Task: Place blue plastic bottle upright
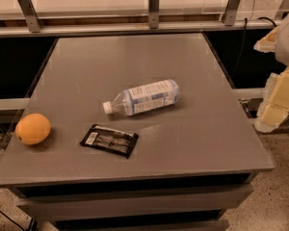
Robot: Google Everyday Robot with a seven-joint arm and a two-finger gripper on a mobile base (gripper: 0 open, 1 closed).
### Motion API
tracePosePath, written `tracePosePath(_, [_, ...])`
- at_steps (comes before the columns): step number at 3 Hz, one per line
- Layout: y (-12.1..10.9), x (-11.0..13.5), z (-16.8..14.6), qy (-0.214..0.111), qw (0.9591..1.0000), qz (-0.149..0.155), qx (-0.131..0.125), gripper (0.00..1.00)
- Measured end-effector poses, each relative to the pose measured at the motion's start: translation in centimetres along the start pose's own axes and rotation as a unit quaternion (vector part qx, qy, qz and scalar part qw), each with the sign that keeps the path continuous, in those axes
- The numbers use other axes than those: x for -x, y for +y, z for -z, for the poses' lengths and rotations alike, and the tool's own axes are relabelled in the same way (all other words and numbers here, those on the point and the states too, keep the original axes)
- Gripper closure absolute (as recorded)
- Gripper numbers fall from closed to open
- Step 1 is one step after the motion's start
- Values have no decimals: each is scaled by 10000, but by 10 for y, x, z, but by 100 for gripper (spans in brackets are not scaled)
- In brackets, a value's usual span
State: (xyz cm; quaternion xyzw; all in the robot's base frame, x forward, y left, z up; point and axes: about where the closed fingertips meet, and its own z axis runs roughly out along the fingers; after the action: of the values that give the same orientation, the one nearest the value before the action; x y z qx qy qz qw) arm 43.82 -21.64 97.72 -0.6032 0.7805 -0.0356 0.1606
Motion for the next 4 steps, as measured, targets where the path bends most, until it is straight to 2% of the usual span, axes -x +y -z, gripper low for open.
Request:
tracePosePath(2, [-2, 5, -1, -20, 10000, 79, -21, 0])
tracePosePath(3, [-6, 34, -11, -227, 9987, 455, 48, 0])
tracePosePath(4, [-9, 71, -24, -389, 9957, 833, 119, 0])
